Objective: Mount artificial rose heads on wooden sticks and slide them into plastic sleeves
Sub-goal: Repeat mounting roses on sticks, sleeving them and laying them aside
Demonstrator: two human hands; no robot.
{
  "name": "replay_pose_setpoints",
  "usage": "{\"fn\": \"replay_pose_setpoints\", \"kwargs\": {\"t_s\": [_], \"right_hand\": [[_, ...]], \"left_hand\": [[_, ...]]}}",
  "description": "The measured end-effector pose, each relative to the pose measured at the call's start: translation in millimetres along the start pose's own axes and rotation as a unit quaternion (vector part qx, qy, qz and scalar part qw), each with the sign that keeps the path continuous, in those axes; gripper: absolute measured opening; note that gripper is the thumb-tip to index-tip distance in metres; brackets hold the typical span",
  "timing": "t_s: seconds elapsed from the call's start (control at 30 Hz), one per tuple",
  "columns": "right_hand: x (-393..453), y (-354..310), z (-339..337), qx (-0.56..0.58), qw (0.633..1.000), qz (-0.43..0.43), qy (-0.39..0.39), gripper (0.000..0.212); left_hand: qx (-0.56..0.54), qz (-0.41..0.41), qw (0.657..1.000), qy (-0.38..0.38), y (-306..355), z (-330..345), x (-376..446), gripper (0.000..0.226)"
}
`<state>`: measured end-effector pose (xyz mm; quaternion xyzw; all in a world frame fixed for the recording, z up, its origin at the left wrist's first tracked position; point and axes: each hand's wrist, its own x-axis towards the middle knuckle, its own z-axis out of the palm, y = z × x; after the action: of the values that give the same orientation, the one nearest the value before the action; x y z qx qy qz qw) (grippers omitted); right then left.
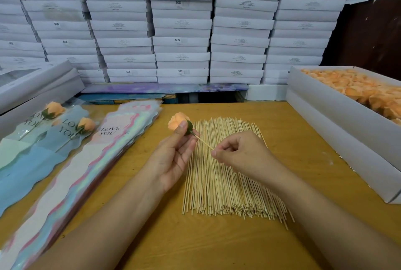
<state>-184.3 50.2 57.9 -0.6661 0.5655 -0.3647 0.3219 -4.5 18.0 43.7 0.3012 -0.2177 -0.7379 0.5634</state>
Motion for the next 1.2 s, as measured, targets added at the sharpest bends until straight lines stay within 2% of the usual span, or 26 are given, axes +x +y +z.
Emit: {"fn": "replay_pose_setpoints", "kwargs": {"t_s": [0.1, 0.2, 0.33, 0.43, 0.5, 0.7, 0.93, 1.2], "right_hand": [[-2.4, -4.4, -5.1, 0.0, 0.998, 0.019, -0.066, 0.006], [-4.7, -6.8, -6.8, 0.058, 0.989, 0.06, -0.12, 0.005], [-4.5, -6.0, -7.3, 0.157, 0.972, 0.099, -0.142, 0.003], [-1.2, -4.9, -12.1, 0.241, 0.957, 0.102, -0.125, 0.005], [3.1, -2.0, -16.1, 0.301, 0.943, 0.112, -0.086, 0.021], [10.3, 9.9, -22.2, 0.42, 0.897, 0.139, 0.0, 0.039], [12.9, 14.7, -19.6, 0.448, 0.883, 0.14, 0.029, 0.038], [10.3, 14.1, -17.6, 0.421, 0.898, 0.128, -0.006, 0.044]], "left_hand": [[0.02, 0.002, 1.0, 0.021, 2.3, -1.2, 0.5, 0.037], [0.03, -0.014, 0.999, 0.02, 2.7, -2.3, -1.5, 0.047], [0.029, -0.029, 0.999, -0.017, 2.8, -0.6, -4.6, 0.057], [0.065, -0.046, 0.996, -0.026, -0.7, -0.4, -8.1, 0.056], [0.106, -0.066, 0.991, -0.042, -3.9, -1.0, -11.7, 0.051], [0.263, -0.121, 0.952, -0.103, -14.2, 3.2, -24.1, 0.036], [0.354, -0.135, 0.917, -0.124, -20.5, 7.6, -30.8, 0.031], [0.364, -0.124, 0.916, -0.112, -22.5, 6.6, -30.4, 0.021]]}}
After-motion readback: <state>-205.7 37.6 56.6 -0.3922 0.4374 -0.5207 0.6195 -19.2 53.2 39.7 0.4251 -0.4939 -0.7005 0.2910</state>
